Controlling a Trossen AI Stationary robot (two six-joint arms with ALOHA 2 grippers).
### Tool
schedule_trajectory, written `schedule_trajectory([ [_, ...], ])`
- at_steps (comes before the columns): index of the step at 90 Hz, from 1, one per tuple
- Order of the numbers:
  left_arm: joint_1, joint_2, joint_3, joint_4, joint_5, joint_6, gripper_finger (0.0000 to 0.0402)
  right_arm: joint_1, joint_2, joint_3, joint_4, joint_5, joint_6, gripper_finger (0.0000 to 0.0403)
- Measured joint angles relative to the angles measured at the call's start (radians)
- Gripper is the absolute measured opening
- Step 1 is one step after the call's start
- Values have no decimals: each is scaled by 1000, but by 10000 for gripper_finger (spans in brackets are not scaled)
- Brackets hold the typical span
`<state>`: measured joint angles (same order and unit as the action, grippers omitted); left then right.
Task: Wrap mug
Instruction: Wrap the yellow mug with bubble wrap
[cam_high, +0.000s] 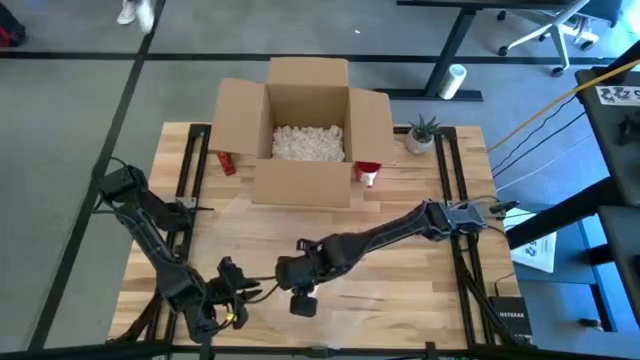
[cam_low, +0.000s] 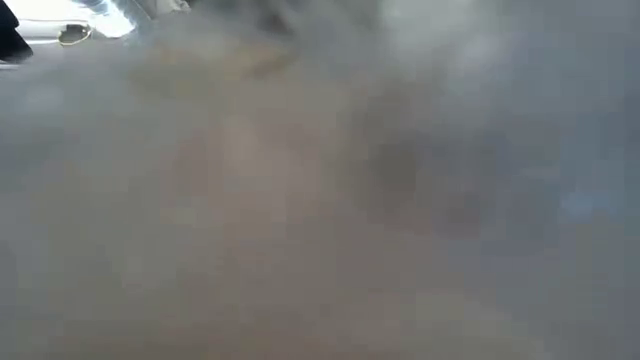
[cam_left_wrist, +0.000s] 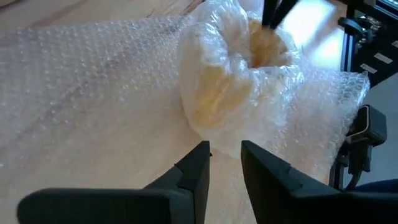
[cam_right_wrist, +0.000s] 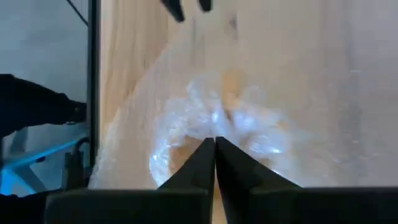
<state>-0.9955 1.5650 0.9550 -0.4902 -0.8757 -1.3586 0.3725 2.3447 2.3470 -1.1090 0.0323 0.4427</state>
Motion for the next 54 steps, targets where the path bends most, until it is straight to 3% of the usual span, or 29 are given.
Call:
schedule_trajectory([
  [17, 0, 0, 0, 0, 0, 4, 74, -3, 0, 4, -112, 29, 21, 0],
  [29, 0, 0, 0, 0, 0, 4, 74, -6, 8, -31, -100, 28, 23, 0],
  [54, 0, 0, 0, 0, 0, 4, 74, -9, 14, -177, 81, -44, 24, 0],
])
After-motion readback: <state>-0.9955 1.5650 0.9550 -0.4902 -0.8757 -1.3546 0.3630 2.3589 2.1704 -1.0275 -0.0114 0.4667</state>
